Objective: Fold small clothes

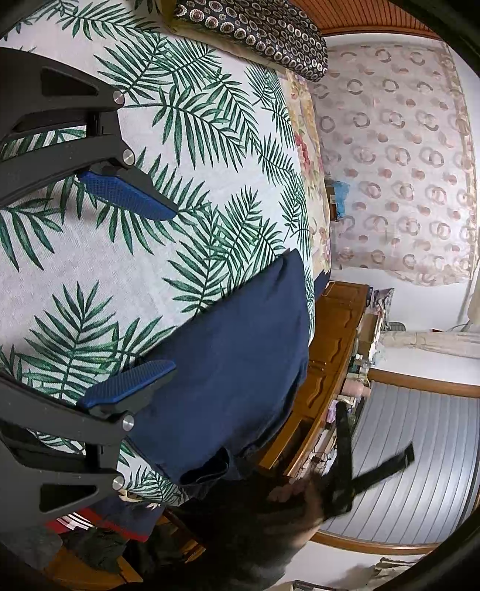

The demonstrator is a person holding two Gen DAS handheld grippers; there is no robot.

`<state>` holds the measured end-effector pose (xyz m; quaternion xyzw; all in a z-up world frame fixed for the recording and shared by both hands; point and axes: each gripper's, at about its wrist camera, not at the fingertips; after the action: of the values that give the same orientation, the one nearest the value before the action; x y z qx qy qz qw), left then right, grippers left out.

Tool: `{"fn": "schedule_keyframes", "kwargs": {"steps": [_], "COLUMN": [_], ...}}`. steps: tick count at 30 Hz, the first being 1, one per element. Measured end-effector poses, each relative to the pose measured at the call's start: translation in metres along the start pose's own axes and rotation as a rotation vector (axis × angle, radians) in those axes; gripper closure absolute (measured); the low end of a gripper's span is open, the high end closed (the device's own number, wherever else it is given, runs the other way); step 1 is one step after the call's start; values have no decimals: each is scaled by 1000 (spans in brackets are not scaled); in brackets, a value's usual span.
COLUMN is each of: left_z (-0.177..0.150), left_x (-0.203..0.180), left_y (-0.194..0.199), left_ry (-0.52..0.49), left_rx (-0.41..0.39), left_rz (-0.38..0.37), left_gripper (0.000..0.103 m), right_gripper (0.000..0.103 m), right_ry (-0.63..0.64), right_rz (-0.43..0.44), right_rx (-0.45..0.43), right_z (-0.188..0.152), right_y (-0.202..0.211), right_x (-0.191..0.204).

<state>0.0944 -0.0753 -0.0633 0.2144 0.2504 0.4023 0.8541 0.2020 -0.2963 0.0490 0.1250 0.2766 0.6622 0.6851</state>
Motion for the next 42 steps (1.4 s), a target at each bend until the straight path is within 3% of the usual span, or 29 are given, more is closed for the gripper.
{"fn": "schedule_keyframes", "kwargs": {"steps": [6, 10, 14, 22, 26, 29, 33, 38, 39, 42], "left_z": [3, 3, 2, -1, -2, -3, -6, -9, -9, -11], "left_x": [-9, -19, -29, -38, -42, -45, -48, -54, -55, -58], "left_y": [-4, -10, -15, -24, -26, -30, -35, -36, -37, -39], "left_ry": [-16, -31, -50, -66, -68, -75, -74, -88, -86, -85], "left_rx": [5, 16, 31, 60, 70, 93, 113, 131, 137, 158], "left_rz": [-14, -21, -26, -32, -39, -24, -33, -50, -59, -89], "left_gripper": [24, 24, 24, 24, 24, 24, 24, 24, 25, 42], "right_gripper": [62, 62, 62, 62, 88, 94, 93, 93, 87, 83], "right_ry": [63, 65, 30, 107, 96, 80, -20, -75, -80, -82], "right_rz": [88, 141, 181, 117, 104, 40, 17, 24, 19, 18], "right_rx": [2, 54, 72, 137, 150, 162, 153, 126, 120, 102], "right_z": [-54, -95, -113, -125, -136, -144, -153, -160, -159, -166], "right_y": [38, 41, 45, 53, 66, 79, 92, 98, 99, 99], "right_x": [5, 6, 1, -2, -21, -35, -64, -67, -67, -51]}}
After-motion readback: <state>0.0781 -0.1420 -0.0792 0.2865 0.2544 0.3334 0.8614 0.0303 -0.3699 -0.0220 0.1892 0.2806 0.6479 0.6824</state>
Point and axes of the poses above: each gripper's, at about its wrist camera, not at the fingertips, and y roughly against the way its jaws point, x to its left, z to its top, and after that the axes turned 10 degrees about -z, right-handed
